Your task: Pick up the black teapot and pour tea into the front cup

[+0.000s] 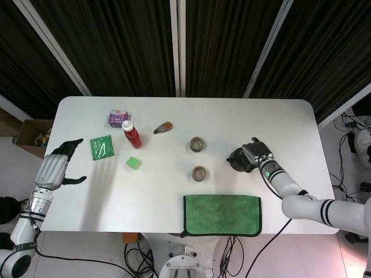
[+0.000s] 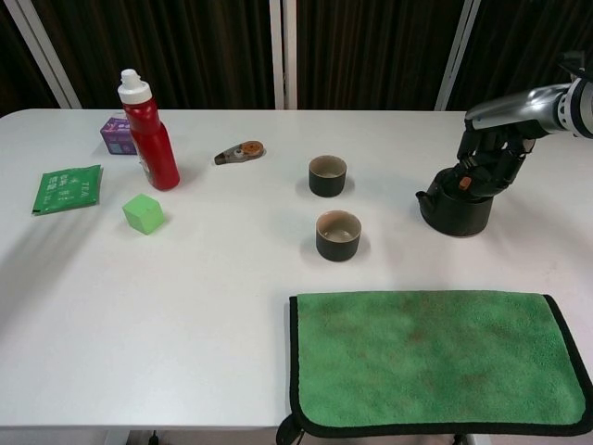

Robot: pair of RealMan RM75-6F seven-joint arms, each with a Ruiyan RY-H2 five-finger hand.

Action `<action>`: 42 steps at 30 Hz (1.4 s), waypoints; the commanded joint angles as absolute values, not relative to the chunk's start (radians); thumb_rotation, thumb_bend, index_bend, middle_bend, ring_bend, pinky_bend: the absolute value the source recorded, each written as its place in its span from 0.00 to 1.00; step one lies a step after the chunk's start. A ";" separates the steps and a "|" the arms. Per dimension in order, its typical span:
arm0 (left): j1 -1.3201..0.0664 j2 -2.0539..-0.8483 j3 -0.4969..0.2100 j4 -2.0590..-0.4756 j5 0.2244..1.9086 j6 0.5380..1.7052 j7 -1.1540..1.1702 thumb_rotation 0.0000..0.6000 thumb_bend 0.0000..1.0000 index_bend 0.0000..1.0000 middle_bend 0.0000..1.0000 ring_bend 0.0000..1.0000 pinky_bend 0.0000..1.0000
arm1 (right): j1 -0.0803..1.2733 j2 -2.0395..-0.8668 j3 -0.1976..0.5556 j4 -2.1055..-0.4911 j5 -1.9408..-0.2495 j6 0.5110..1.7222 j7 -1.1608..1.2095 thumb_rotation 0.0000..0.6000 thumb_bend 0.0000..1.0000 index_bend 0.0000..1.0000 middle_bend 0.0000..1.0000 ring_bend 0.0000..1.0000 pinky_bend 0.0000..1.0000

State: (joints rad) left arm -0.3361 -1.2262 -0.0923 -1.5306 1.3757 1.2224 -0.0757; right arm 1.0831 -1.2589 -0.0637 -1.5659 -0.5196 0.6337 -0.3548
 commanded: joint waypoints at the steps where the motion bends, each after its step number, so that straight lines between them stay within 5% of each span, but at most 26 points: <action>1: -0.336 -1.227 -0.092 -1.529 1.375 1.222 -0.077 1.00 0.03 0.09 0.13 0.13 0.27 | 1.079 -1.265 -0.059 -1.556 -0.526 0.634 -0.346 1.00 0.35 0.77 0.83 0.67 0.12; 12: -0.340 -1.233 -0.091 -1.516 1.371 1.209 -0.083 1.00 0.03 0.09 0.13 0.13 0.27 | 1.064 -1.284 -0.041 -1.517 -0.550 0.625 -0.311 1.00 0.33 0.79 0.88 0.74 0.21; 25: -0.341 -1.235 -0.092 -1.502 1.370 1.203 -0.097 1.00 0.03 0.10 0.13 0.13 0.26 | 1.031 -1.324 -0.012 -1.465 -0.592 0.636 -0.259 1.00 0.10 0.87 0.93 0.79 0.27; 33: -0.343 -1.241 -0.090 -1.495 1.371 1.197 -0.099 1.00 0.03 0.10 0.13 0.13 0.27 | 0.997 -1.344 0.020 -1.447 -0.651 0.652 -0.217 1.00 0.15 0.90 0.97 0.85 0.49; 42: -0.341 -1.239 -0.089 -1.494 1.369 1.199 -0.100 1.00 0.03 0.10 0.13 0.13 0.27 | 0.991 -1.347 0.031 -1.435 -0.663 0.627 -0.208 1.00 0.16 0.92 0.98 0.87 0.51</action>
State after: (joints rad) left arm -0.3408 -1.2395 -0.0894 -1.4943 1.3687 1.1992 -0.0999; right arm 0.9911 -1.3470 0.0308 -1.4349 -0.6626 0.6273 -0.2079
